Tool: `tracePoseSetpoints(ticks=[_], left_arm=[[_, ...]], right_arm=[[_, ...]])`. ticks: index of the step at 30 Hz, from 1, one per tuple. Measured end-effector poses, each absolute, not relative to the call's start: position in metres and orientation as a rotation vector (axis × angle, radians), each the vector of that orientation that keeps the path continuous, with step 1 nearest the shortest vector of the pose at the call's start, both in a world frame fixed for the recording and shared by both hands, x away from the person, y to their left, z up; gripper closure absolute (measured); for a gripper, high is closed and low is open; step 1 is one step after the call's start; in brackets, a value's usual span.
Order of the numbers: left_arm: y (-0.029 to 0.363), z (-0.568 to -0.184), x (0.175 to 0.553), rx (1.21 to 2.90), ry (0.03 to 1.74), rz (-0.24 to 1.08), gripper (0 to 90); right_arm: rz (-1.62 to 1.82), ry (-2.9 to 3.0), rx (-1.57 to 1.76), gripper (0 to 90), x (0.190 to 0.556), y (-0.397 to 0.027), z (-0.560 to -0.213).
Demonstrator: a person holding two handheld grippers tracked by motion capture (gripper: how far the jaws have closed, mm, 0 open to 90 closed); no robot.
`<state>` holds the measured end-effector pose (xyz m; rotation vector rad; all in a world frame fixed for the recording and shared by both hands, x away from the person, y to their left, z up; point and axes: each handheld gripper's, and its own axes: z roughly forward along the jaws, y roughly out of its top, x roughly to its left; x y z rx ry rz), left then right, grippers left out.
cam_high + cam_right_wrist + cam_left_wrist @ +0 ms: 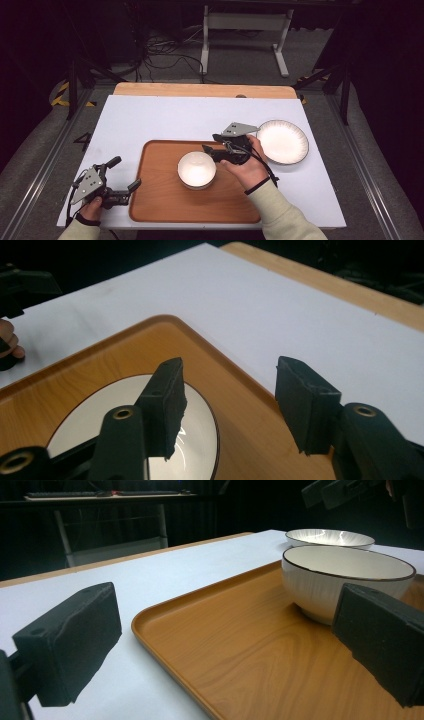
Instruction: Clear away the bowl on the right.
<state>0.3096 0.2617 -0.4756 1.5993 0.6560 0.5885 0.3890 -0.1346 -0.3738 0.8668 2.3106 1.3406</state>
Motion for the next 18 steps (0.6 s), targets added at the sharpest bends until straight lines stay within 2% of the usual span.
tracePoseSetpoints(ticks=[13,18], left_arm=[[0.262,-0.475,0.310,1.604,0.654,0.588,0.4],[0.262,-0.475,0.310,1.605,0.654,0.589,0.3]], right_arm=[[1.486,2.217,0.605,32.7,0.380,-0.148,-0.366],[1.563,2.184,0.566,31.5,0.377,-0.153,-0.365]])
